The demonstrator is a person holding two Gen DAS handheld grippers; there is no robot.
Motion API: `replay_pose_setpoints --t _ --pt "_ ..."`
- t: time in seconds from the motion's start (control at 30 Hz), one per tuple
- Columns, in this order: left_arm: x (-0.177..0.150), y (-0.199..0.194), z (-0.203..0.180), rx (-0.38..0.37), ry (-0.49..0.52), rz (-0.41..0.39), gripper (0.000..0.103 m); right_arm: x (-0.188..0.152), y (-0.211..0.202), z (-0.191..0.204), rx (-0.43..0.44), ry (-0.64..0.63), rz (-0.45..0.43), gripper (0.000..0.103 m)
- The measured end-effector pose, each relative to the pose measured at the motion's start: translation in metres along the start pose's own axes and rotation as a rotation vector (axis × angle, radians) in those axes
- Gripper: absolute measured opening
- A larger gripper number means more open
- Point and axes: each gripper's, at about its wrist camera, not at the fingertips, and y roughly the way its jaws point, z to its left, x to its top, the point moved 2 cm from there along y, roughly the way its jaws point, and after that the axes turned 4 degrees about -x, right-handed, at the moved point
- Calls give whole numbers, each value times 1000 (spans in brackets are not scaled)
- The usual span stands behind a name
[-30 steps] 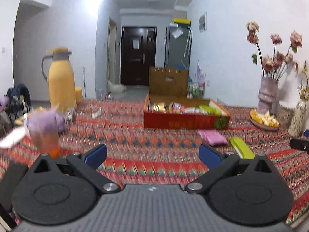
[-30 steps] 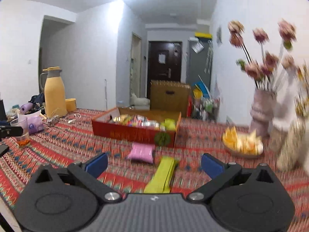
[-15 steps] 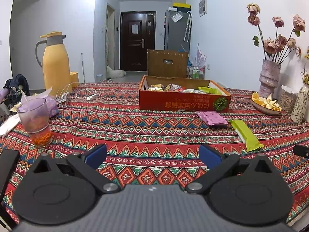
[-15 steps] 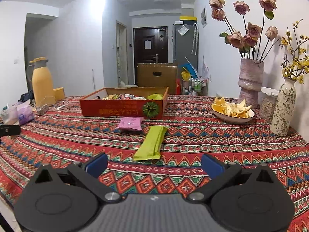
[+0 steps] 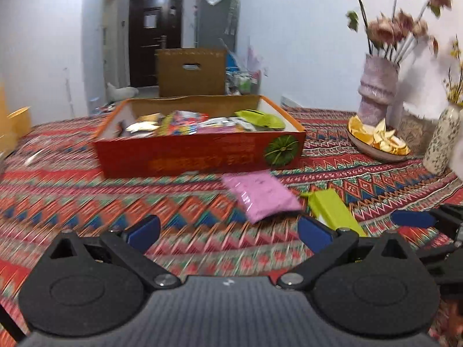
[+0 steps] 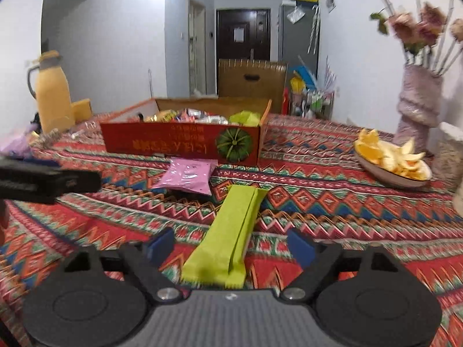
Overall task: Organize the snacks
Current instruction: 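Grasp the pink packet with the left tool while the right tool grasps the green bar, then carry the pink packet and green bar into the orange box and open both tools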
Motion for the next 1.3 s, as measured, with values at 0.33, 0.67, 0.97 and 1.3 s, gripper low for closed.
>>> replay_pose_setpoints --t 0.33,0.67,0.97,1.3 --pt "24 112 -15 -89 -78 112 101 16 64 -13 -78 -11 12 33" --pt "20 134 -30 -15 2 78 61 10 65 -63 -71 255 -34 32" --pt "17 87 -26 6 8 102 61 11 67 -61 -57 246 -28 32" --pt "-9 -31 18 71 -67 -5 61 11 67 -56 -56 218 -22 32"
